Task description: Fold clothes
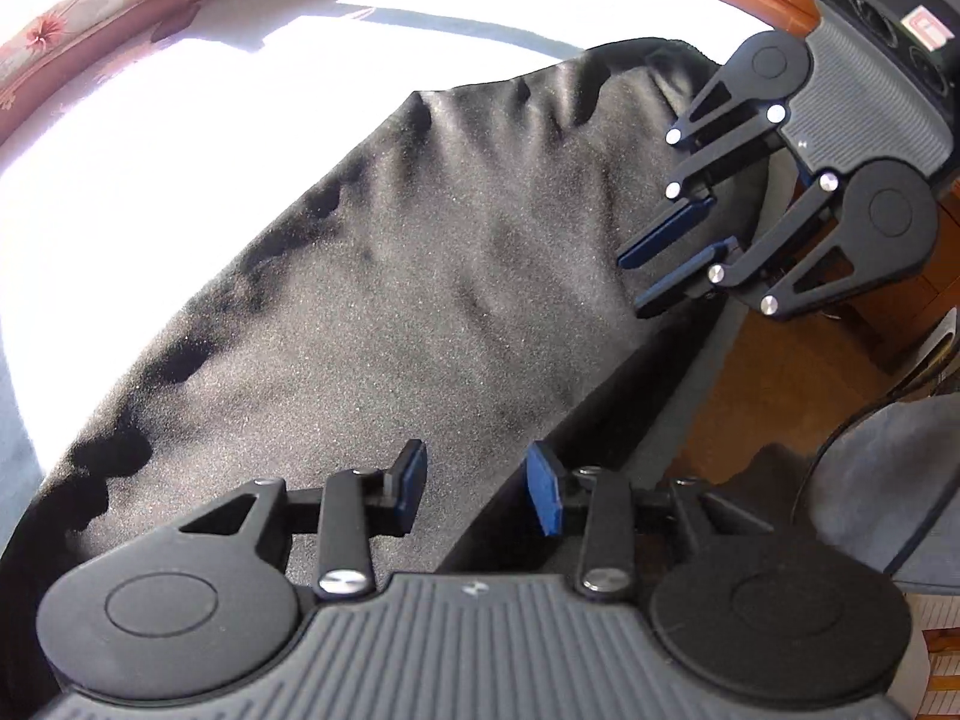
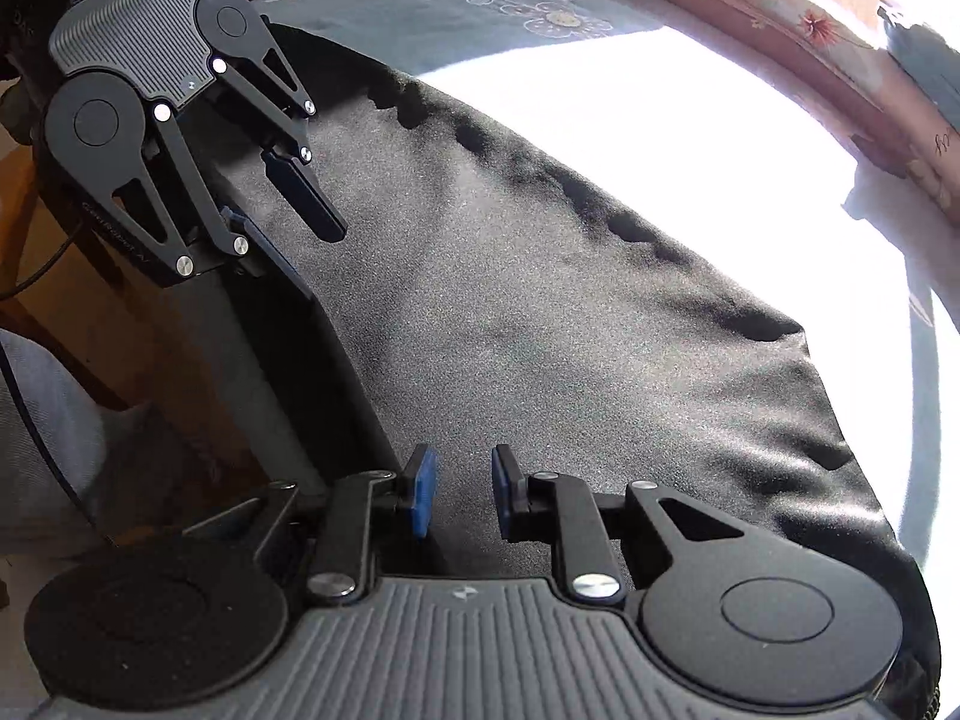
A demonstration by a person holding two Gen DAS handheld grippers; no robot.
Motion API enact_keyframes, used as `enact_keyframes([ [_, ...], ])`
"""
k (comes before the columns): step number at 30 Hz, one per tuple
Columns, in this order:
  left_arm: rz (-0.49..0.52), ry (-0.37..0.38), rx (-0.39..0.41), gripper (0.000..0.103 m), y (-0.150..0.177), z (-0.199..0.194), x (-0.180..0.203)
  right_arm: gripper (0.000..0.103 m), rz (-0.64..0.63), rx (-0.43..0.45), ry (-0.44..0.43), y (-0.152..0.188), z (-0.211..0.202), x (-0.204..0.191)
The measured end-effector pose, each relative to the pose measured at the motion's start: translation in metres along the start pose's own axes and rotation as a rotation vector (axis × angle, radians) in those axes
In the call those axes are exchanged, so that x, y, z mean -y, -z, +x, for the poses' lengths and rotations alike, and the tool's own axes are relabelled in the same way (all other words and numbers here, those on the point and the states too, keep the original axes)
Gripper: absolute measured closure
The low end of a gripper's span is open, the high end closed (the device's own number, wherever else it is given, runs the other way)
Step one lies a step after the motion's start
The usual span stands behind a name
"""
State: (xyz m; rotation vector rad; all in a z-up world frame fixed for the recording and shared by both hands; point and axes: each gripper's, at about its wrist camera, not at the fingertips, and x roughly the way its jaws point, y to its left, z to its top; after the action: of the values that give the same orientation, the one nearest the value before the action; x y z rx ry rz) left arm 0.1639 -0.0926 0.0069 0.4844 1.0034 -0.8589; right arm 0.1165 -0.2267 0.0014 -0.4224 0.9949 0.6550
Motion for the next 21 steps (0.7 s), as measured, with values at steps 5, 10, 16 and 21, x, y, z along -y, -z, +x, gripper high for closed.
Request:
enact_keyframes([
  [5,-0.006,-0.072,-0.061,0.057,0.011,0.019,-0.003,0.08,0.012,-0.046,-0.027,0.001,0.023,-0.002],
  [10,0.036,-0.102,-0.108,0.054,0.041,0.027,-0.006,0.077,0.007,-0.095,-0.042,0.013,0.036,-0.002],
  [16,-0.024,-0.209,-0.17,0.054,0.055,0.008,-0.032,0.071,0.141,-0.141,0.022,0.012,0.036,0.024],
  [21,-0.148,-0.257,-0.202,0.042,0.075,0.0,-0.056,0.063,0.264,-0.164,0.092,0.011,0.037,0.046],
])
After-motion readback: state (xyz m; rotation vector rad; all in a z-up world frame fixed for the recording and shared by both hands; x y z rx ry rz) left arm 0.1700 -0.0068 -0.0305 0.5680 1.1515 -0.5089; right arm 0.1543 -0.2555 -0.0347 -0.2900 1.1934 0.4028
